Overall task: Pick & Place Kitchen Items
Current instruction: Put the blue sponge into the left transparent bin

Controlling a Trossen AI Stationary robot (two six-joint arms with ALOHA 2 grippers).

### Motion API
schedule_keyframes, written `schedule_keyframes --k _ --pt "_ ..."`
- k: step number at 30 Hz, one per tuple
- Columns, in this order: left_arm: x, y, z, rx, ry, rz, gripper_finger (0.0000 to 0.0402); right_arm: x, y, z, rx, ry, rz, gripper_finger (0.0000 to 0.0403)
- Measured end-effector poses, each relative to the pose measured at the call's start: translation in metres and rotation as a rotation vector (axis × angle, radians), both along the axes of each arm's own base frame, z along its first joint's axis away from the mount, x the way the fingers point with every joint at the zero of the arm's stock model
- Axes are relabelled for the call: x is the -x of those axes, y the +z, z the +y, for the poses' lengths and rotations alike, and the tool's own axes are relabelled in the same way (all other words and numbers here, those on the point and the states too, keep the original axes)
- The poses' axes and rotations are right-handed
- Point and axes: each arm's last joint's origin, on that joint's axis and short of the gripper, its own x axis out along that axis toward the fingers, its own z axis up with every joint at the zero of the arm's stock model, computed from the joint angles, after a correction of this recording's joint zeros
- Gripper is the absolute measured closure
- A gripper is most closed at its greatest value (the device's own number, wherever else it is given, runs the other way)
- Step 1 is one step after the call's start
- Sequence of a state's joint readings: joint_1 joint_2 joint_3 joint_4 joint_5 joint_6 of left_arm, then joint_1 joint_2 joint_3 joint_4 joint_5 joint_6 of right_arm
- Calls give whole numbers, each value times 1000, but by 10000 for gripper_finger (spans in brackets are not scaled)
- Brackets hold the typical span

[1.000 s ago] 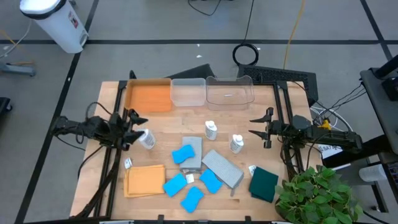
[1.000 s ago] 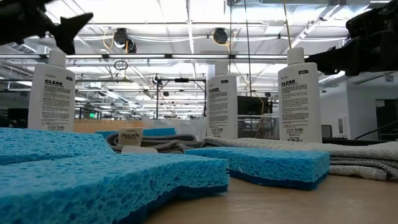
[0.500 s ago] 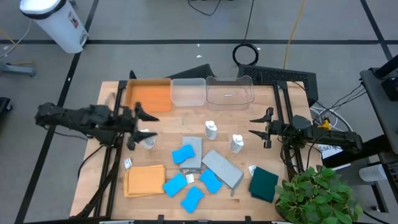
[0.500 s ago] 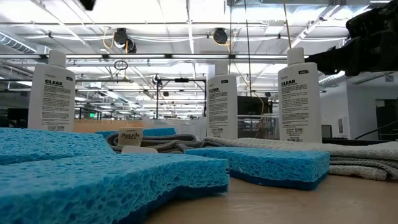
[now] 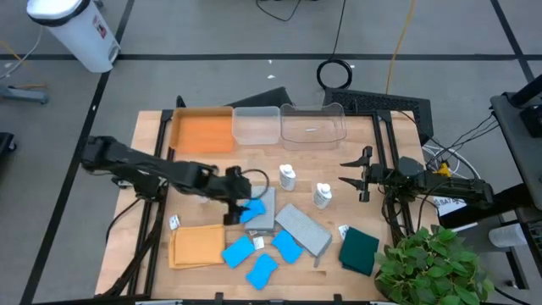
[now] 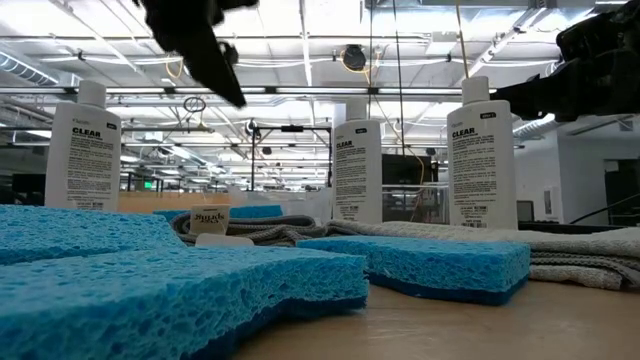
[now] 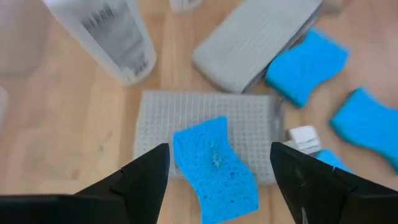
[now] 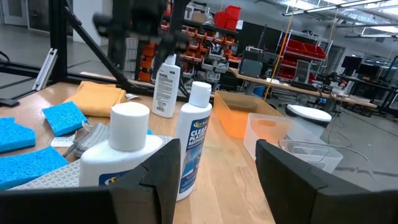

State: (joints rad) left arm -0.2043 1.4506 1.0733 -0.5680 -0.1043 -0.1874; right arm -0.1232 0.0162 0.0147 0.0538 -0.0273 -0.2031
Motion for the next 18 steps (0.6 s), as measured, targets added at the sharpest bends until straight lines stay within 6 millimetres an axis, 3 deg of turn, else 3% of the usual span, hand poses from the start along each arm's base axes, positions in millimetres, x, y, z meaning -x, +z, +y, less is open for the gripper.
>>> schedule_keyframes --k 7,18 --pt "-28 -53 -8 -35 -6 123 121 0 0 0 0 0 0 222" --pt "-46 -89 -1 -21 48 178 121 0 0 0 0 0 0 222"
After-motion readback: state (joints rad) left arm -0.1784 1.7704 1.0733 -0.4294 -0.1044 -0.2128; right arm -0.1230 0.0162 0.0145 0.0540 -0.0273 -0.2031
